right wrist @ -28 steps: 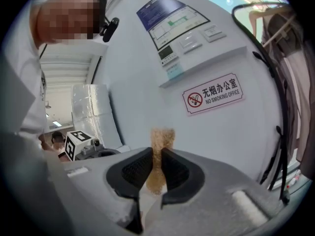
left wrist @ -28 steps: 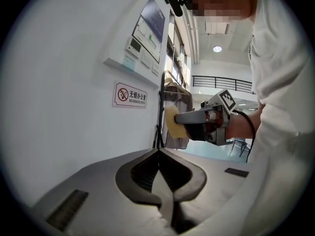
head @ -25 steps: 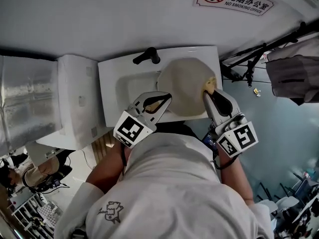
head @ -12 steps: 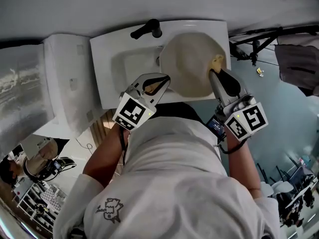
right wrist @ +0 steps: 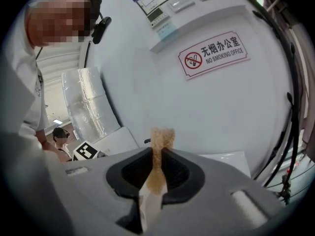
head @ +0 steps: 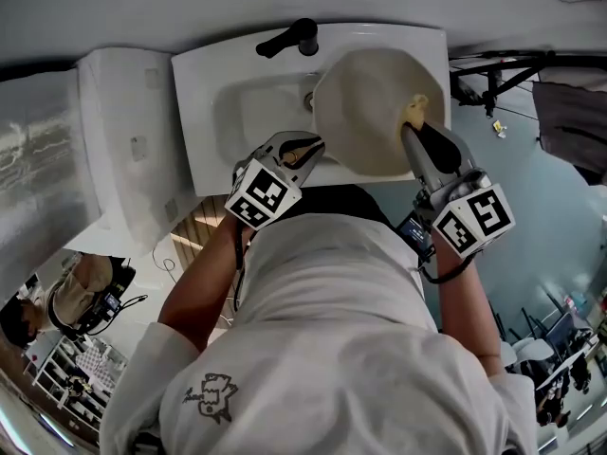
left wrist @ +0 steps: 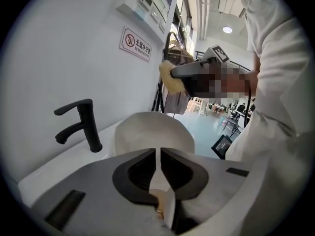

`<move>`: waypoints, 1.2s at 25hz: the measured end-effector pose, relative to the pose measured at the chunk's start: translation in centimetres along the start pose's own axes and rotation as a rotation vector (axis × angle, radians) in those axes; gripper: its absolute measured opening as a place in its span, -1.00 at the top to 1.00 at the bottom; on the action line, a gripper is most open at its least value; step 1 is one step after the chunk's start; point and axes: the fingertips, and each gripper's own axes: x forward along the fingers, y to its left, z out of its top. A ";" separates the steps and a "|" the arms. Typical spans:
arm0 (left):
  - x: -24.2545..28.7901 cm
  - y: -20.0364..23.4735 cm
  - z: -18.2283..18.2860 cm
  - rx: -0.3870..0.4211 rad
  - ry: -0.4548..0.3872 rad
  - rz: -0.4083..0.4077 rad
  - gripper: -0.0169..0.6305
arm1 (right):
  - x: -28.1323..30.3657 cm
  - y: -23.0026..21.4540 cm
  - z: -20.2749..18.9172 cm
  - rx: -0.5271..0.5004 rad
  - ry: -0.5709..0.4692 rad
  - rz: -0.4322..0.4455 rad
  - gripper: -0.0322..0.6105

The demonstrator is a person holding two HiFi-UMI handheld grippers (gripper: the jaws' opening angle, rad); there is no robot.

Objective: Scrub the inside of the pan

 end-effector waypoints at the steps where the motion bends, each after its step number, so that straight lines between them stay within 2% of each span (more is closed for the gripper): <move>1: 0.2 0.1 -0.5 -0.002 0.009 -0.002 0.85 | 0.2 0.0 -0.2 0.000 0.005 0.000 0.72; 6: 0.9 0.7 -3.1 -0.031 0.057 -0.028 0.76 | 1.1 0.0 -1.2 0.009 0.025 -0.004 0.72; 12: 2.3 0.0 -7.1 -0.028 0.177 -0.080 0.57 | 1.5 -0.1 -2.2 0.023 0.046 -0.012 0.72; 16: 2.9 0.4 -8.9 -0.009 0.233 -0.063 0.49 | 1.6 -0.3 -2.8 0.034 0.055 -0.019 0.72; 23: 3.5 1.3 -11.4 -0.037 0.279 -0.065 0.39 | 2.3 -0.4 -3.9 0.051 0.071 -0.022 0.72; 30: 3.7 1.5 -12.4 -0.021 0.310 -0.080 0.32 | 2.5 -0.6 -4.6 0.057 0.078 -0.025 0.72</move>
